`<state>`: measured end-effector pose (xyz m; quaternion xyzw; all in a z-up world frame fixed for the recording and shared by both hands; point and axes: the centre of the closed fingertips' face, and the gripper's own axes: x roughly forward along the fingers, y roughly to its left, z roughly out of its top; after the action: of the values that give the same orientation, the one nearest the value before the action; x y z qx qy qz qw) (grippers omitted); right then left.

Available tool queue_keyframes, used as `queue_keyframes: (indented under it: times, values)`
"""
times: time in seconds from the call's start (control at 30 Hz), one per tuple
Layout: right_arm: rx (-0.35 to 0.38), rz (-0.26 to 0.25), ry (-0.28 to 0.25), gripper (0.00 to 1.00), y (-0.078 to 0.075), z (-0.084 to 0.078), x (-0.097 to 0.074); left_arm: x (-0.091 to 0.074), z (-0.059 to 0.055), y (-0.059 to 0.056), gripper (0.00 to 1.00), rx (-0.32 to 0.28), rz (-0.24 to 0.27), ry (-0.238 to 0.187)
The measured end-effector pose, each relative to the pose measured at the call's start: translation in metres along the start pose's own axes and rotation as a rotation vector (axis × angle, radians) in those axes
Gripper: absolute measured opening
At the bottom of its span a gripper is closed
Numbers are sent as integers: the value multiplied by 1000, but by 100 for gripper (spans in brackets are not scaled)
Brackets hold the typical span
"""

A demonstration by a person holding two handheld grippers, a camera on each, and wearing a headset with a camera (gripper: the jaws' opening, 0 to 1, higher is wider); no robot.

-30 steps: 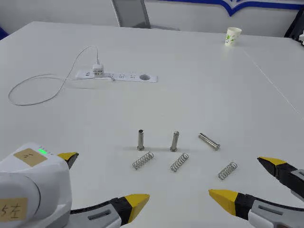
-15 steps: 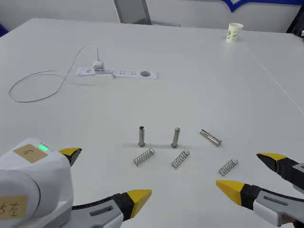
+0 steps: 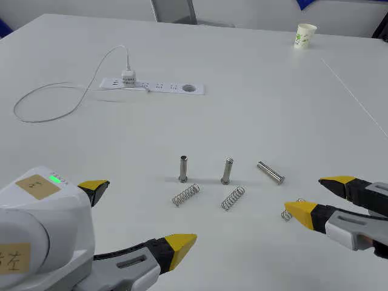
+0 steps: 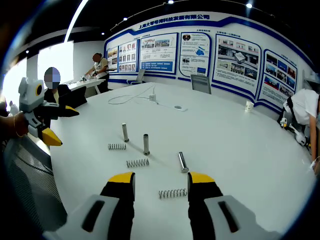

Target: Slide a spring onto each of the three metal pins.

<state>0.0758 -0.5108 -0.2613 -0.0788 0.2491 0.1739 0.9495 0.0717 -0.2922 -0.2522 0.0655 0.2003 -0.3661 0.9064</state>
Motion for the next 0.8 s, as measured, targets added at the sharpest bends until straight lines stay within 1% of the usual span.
queue_keyframes:
  times: [0.1, 0.23, 0.37, 0.5, 0.63, 0.73, 0.8]
  values:
    - [-9, 4, 25, 41, -7, 2, 6, 0, 0, -1, 88, 2, -5, 0]
    - [-16, 5, 32, 38, -16, 7, 13, 1, 0, -3, 88, 6, -12, -1]
    - [-33, 5, 68, 35, -24, 7, 23, 2, 0, -6, 88, 2, -25, 2]
    - [-18, 16, 91, 33, -29, 8, 32, 3, 0, -7, 88, -2, -29, -3]
    - [-18, 32, 120, 32, -33, 8, 44, 3, 0, -7, 88, -1, -33, 2]
    - [-15, 41, 131, 32, -37, 9, 52, 3, 1, -8, 88, -5, -36, -3]
    - [-7, 50, 140, 31, -39, 10, 59, 3, 0, -7, 88, -4, -34, 1]
